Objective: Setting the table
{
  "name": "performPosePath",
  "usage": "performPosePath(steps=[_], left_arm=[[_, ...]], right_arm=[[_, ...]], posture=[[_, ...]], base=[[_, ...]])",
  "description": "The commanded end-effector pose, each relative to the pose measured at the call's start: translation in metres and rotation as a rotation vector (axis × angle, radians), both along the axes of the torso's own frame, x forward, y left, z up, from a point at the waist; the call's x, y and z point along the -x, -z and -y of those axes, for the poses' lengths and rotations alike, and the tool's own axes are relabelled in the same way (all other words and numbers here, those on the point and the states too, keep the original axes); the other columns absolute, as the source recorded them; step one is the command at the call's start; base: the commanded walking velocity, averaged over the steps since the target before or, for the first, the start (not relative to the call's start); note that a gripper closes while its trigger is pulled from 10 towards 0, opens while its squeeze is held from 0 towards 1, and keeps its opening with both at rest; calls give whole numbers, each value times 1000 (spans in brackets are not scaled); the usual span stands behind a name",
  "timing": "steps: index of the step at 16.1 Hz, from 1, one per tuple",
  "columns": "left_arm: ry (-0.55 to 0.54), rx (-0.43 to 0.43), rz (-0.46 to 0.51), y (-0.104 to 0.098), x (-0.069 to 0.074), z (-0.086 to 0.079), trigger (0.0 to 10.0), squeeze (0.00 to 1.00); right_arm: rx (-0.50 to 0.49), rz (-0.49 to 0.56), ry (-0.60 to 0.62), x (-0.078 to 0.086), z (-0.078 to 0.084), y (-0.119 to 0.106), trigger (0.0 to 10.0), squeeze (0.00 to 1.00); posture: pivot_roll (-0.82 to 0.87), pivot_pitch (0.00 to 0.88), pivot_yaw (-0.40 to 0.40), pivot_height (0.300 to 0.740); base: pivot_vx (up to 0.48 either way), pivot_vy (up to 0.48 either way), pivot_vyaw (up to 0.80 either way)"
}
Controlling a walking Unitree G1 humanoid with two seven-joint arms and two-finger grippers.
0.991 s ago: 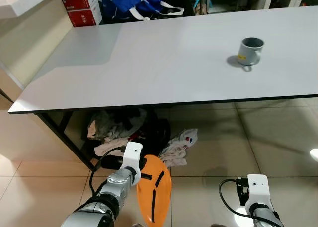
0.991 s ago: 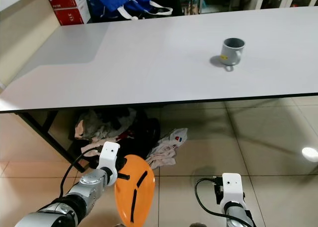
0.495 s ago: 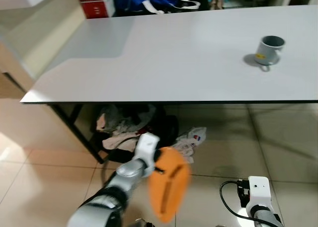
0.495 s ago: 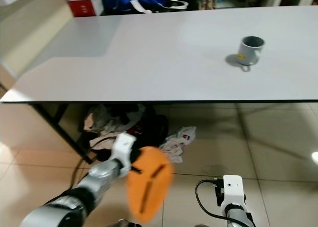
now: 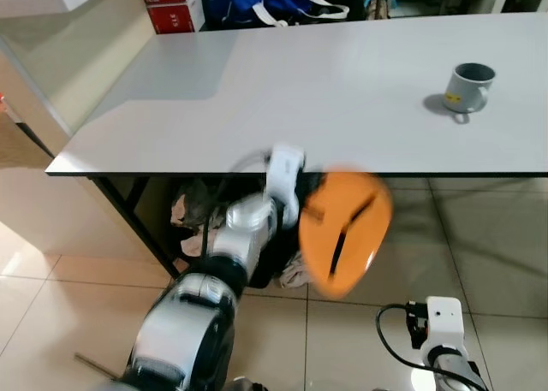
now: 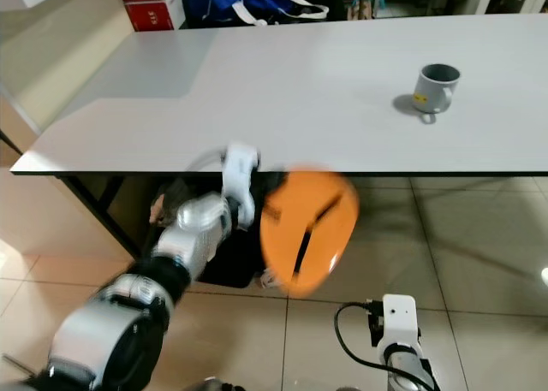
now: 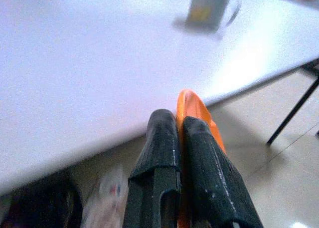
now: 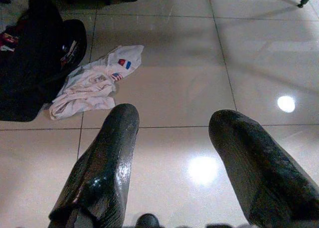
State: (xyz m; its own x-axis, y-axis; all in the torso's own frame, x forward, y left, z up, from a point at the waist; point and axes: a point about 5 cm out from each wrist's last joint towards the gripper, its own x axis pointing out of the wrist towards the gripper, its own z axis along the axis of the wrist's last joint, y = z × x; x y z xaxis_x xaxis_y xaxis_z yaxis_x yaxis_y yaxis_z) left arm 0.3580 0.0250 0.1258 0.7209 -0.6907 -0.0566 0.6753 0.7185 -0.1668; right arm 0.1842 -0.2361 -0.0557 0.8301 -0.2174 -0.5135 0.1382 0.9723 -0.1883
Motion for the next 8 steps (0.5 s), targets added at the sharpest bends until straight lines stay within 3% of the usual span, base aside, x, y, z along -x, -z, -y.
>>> performPosePath(steps=[1,3,5,8], left_arm=[[6,74,35,-21,-4,12,0,0],[-1,129,97,-51,-15,11,0,0],[-3,161,117,-62,-18,11,0,0],[-33,181,125,-69,-22,8,0,0]], right_arm=[[-5,7,3,0,-1,0,10000,0],[-6,0,8,5,2,2,10000,0],[-7,0,11,7,2,2,10000,0],[-8,-1,11,5,2,2,10000,0]], posture=[[-106,0,141,735],[-106,0,145,735],[-107,0,148,735],[-104,0,146,735]], base=[[0,0,0],[0,0,0],[0,0,0],[441,0,0]])
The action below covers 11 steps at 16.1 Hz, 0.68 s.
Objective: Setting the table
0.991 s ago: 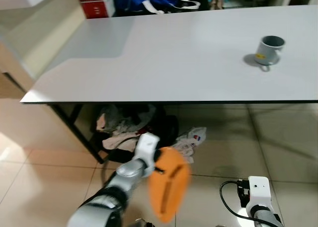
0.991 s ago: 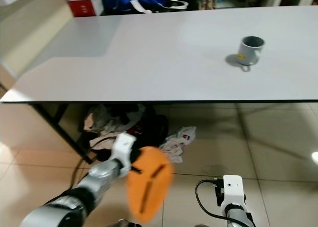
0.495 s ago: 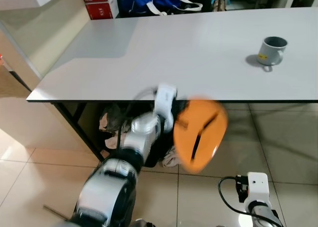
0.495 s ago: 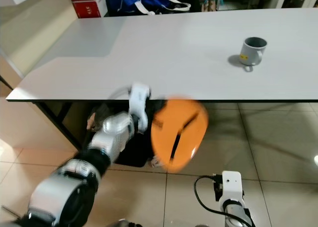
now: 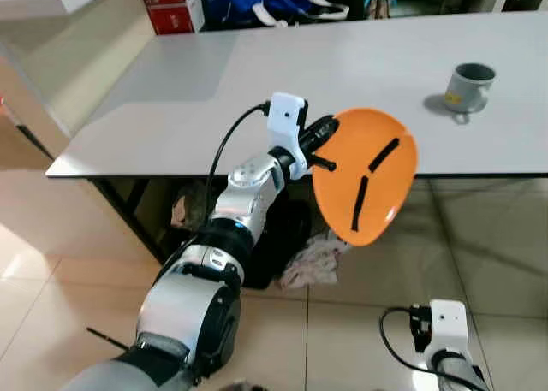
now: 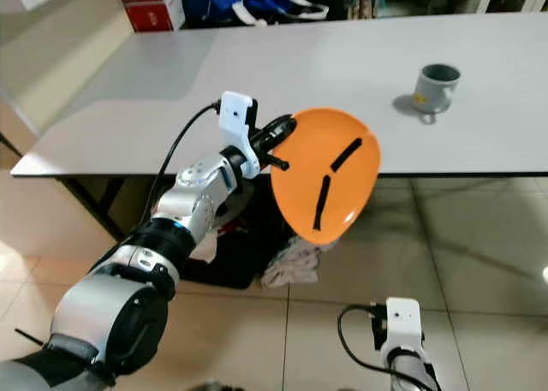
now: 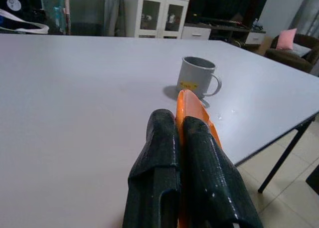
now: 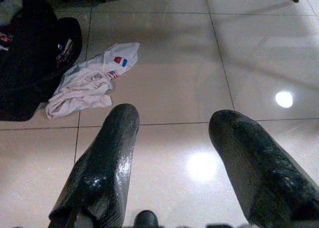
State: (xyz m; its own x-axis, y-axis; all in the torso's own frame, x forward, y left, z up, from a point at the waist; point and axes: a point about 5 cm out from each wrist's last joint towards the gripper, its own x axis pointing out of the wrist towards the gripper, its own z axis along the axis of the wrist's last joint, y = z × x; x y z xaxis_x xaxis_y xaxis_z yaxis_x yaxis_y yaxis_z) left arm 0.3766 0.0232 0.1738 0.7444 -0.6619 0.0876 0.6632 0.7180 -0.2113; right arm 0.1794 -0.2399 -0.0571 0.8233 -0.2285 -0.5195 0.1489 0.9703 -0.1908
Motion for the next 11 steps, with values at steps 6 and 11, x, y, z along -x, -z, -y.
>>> performPosePath(steps=[6,11], left_arm=[[-21,43,30,-20,-6,6,0,0],[-37,38,30,-20,-7,5,0,0]], right_arm=[[-1,58,-12,-9,-5,-6,10000,0],[1,65,-14,-5,-5,-5,10000,0]], posture=[[-112,0,151,735],[-112,0,149,735]], base=[[450,0,0],[456,0,0]])
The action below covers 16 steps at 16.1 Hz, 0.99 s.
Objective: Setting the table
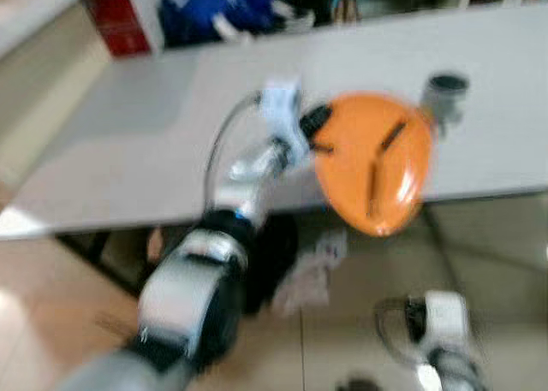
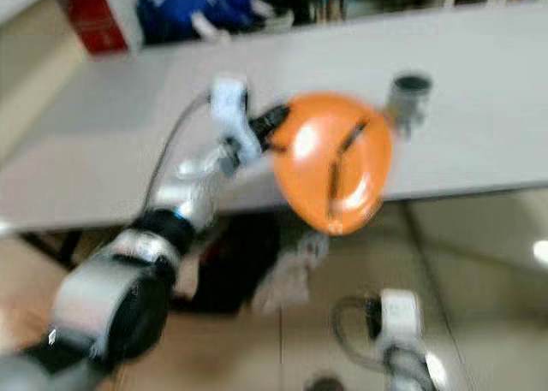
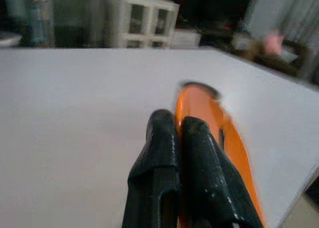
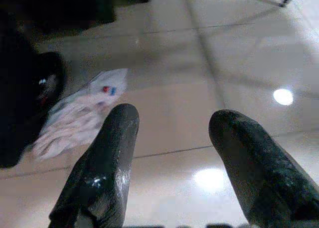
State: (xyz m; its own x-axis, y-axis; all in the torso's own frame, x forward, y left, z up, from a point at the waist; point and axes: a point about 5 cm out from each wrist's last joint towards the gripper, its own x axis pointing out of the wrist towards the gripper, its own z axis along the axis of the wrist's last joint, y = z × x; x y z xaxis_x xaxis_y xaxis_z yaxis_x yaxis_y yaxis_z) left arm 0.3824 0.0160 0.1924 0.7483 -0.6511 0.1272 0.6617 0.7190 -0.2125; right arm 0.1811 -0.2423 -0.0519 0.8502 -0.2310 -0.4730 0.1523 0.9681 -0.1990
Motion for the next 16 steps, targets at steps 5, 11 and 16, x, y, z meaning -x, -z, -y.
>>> performPosePath(steps=[5,11,16], left_arm=[[-52,4,-18,0,-4,-7,0,0],[-124,67,-127,-16,-15,0,0,0],[-207,115,-231,-12,-16,3,0,0]], right_arm=[[-14,9,-13,-3,-8,0,10000,0],[-10,9,-20,4,-8,2,10000,0],[1,9,2,33,-3,7,10000,0]], posture=[[-114,0,151,735],[-147,0,152,735],[-241,0,184,735]], base=[[0,0,0],[0,0,0],[0,0,0]])
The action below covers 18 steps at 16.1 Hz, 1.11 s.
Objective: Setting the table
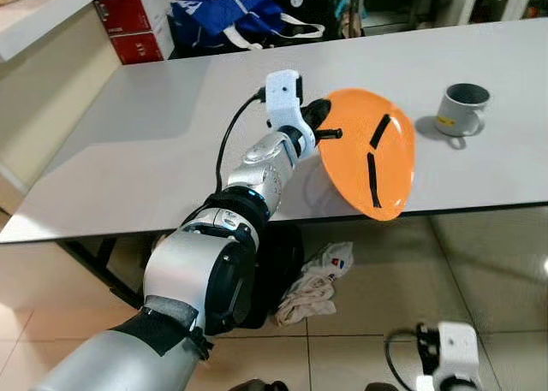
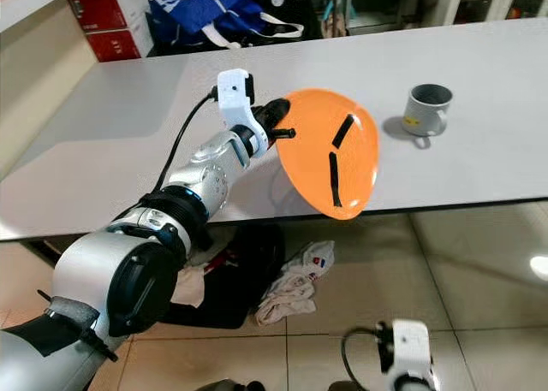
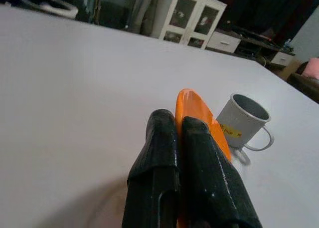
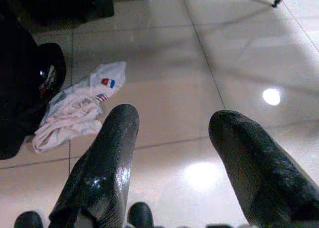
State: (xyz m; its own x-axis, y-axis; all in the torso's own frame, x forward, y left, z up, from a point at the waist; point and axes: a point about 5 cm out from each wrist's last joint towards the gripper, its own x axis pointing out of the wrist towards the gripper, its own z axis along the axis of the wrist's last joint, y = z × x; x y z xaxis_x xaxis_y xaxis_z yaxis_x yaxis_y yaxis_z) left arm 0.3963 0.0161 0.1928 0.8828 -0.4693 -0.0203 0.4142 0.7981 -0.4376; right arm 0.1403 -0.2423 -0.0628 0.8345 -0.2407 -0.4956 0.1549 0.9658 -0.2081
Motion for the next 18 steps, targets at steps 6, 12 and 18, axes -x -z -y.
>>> performPosePath(steps=[6,12,18], left_arm=[[-57,34,-48,-11,-3,4,0,0],[-124,-16,-29,-16,-9,-8,0,0],[-156,3,0,-22,-12,-18,0,0]], right_arm=[[5,141,-28,28,-5,-18,10000,0],[14,186,-30,78,-10,-51,10000,0],[-15,140,-45,66,-14,-44,10000,0]], posture=[[-349,0,209,735],[-411,25,209,735],[-367,7,198,735]], base=[[0,0,0],[0,0,0],[278,0,0]])
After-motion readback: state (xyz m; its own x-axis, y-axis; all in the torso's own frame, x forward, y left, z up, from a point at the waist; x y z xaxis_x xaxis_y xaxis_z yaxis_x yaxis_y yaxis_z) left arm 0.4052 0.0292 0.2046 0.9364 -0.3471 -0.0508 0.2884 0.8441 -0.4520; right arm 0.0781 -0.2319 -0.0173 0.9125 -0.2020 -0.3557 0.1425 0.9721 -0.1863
